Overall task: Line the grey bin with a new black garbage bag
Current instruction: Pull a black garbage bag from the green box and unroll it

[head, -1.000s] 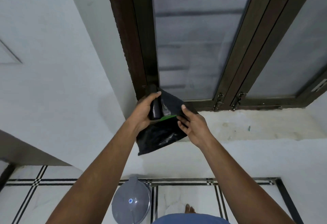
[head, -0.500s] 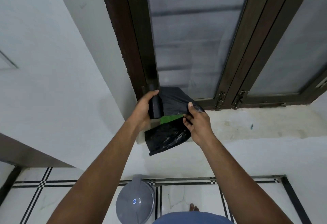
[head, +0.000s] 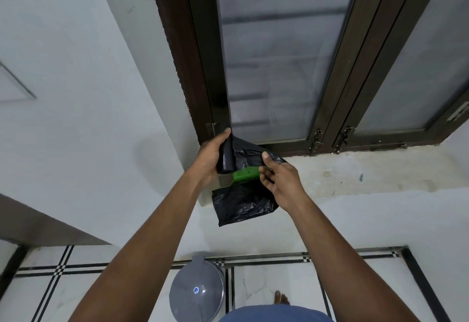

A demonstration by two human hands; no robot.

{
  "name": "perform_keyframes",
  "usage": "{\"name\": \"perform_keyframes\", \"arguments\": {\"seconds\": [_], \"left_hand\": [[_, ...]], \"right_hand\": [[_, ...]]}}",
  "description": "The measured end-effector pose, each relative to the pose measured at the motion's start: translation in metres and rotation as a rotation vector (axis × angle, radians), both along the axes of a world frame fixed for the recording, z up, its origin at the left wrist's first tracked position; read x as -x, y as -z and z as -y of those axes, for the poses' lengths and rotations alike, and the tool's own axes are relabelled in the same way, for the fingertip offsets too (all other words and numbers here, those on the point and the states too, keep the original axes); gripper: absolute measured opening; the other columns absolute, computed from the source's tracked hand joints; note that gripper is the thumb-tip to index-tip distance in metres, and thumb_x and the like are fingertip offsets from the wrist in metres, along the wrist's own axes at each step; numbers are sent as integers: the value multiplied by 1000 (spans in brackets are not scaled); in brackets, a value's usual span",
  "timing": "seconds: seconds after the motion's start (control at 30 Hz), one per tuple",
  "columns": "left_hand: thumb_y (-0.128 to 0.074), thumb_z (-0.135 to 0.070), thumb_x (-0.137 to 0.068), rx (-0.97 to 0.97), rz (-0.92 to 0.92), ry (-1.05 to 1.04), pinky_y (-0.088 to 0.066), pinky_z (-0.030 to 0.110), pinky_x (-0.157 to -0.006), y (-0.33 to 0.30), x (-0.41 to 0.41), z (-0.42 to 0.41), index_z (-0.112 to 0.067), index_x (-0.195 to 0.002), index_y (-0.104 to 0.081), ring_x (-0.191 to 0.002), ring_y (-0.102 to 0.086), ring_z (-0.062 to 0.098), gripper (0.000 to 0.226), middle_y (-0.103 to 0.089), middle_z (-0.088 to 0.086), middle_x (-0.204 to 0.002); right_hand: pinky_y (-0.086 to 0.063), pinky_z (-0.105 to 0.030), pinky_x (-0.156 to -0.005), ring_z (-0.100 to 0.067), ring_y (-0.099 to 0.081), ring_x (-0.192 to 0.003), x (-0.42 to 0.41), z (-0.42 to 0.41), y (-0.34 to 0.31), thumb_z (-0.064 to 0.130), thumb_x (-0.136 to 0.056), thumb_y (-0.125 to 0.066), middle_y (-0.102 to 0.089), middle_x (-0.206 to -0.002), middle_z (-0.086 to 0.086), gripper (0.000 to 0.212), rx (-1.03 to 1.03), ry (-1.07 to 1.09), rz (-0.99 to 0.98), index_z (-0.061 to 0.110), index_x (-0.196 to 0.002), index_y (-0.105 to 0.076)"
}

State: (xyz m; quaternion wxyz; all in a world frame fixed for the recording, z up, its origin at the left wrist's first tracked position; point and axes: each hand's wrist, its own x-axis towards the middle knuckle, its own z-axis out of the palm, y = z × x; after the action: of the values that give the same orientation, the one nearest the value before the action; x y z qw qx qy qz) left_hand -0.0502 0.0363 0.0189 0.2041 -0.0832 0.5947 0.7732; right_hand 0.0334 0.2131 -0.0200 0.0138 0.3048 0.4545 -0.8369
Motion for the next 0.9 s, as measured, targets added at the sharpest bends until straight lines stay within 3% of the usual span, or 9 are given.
{"name": "perform_keyframes", "arguments": {"seconds": [0.1,0.2,0.3,0.37,0.5,0.63,0.7,0.8,0.9], "left_hand": [[-71,-42,-105,-42,11,24,-65,38,-86,-4,-2,4,-9,-122,-80,-100,-81,30,38,-83,17,-119],[-71,-43,-104,-44,44,78,-63,37,-84,-5,-3,10,-12,-115,-79,-92,-78,28,34,-80,13,-109],[-76,-41,-99,-46,64,118,-59,41,-91,-6,-3,16,-11,-112,-77,-93,-75,29,34,-76,14,-109],[-75,-39,-98,-81,64,174,-58,42,-91,-7,-6,19,-8,-115,-76,-94,-72,31,35,-73,17,-111],[-72,-36,-99,-140,35,227,-57,45,-96,-13,-11,17,3,-138,-71,-103,-70,36,56,-70,23,-125],[-71,-36,-99,-133,10,225,-47,55,-118,-18,-8,22,6,-145,-64,-121,-64,41,63,-68,25,-135],[-72,-38,-99,-112,11,221,-45,56,-119,-18,-5,29,4,-142,-68,-122,-63,41,60,-69,24,-134],[-72,-41,-100,-56,27,196,-52,50,-110,-17,-3,39,1,-142,-70,-116,-68,37,59,-74,19,-127],[-69,-37,-102,9,27,230,-58,41,-94,-20,-7,41,-10,-121,-79,-98,-76,27,35,-81,8,-109]], "right_hand": [[-67,-38,-80,-20,-83,-92,-13,-3,-9,52,-102,-76,-86,-106,-4,50,-96,-236,135,7,-123,-76],[-59,-31,-63,-20,-78,-67,-25,-8,-20,76,-100,-61,-80,-73,0,71,-406,-389,253,8,-91,-78],[-38,-30,-56,-17,-50,-52,-16,-15,-31,57,-107,-67,-56,-52,4,56,-644,-78,114,15,-70,-61],[-44,-33,-68,-15,-58,-66,2,-17,-42,48,-110,-65,-69,-71,4,42,-660,-80,-84,18,-81,-70],[-54,-27,-97,-5,-72,-116,34,-9,-50,42,-117,-50,-79,-127,11,31,-508,-532,-237,26,-129,-74],[-56,-10,-84,2,-78,-107,44,-10,-38,38,-119,-47,-82,-122,9,36,-474,-653,-234,21,-131,-77],[-54,-14,-89,1,-79,-102,47,-16,-36,36,-117,-54,-83,-114,9,31,-499,-616,-230,22,-118,-82],[-50,-28,-95,-9,-74,-94,52,-26,-30,34,-109,-71,-79,-93,7,26,-597,-582,-274,20,-88,-77],[-51,-25,-84,-5,-70,-83,55,-29,-31,36,-106,-76,-75,-82,10,25,-715,-581,-321,22,-85,-76]]}}
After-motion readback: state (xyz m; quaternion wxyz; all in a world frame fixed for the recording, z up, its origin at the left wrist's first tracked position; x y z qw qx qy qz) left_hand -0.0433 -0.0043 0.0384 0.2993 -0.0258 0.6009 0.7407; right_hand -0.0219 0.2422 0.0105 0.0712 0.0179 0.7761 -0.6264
